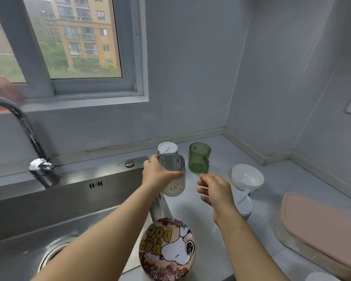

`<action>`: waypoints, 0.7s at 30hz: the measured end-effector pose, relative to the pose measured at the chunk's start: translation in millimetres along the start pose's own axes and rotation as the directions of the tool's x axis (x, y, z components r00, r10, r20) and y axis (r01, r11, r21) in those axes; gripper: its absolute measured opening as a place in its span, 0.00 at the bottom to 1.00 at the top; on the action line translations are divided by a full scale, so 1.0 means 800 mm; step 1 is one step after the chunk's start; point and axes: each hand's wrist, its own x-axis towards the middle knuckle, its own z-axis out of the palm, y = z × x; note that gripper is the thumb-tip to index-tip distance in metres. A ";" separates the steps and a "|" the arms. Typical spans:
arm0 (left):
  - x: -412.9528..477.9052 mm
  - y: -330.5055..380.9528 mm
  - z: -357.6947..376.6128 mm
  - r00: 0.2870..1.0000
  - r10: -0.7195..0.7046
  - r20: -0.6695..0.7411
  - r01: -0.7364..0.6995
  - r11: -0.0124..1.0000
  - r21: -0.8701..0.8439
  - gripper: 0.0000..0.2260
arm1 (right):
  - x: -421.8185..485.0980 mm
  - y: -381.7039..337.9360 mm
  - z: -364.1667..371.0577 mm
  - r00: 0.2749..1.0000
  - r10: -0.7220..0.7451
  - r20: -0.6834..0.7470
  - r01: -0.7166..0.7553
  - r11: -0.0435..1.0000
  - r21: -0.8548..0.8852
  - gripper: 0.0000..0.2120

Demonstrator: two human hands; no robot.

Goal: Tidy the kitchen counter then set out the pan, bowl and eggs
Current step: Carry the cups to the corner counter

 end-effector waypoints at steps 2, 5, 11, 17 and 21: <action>0.016 -0.006 0.016 1.000 -0.018 0.023 0.016 0.998 0.060 0.44 | 0.022 0.003 -0.001 1.000 0.024 0.004 -0.024 1.000 -0.017 0.09; 0.037 -0.017 0.031 0.998 -0.050 0.038 0.044 0.991 0.129 0.46 | 0.054 0.005 -0.001 0.999 0.047 0.006 -0.047 0.997 -0.057 0.10; 0.056 -0.029 0.050 0.997 -0.049 0.056 0.040 0.987 0.155 0.43 | 0.098 0.011 0.002 0.998 0.056 -0.011 -0.057 0.992 -0.117 0.10; 0.067 -0.038 0.063 0.996 -0.072 0.052 0.062 0.982 0.178 0.43 | 0.139 0.010 0.003 0.999 0.007 -0.040 -0.013 0.987 -0.159 0.07; 0.070 -0.046 0.066 0.998 -0.061 0.012 0.058 0.980 0.191 0.43 | 0.164 0.014 0.007 0.994 -0.077 -0.081 0.044 0.936 -0.348 0.17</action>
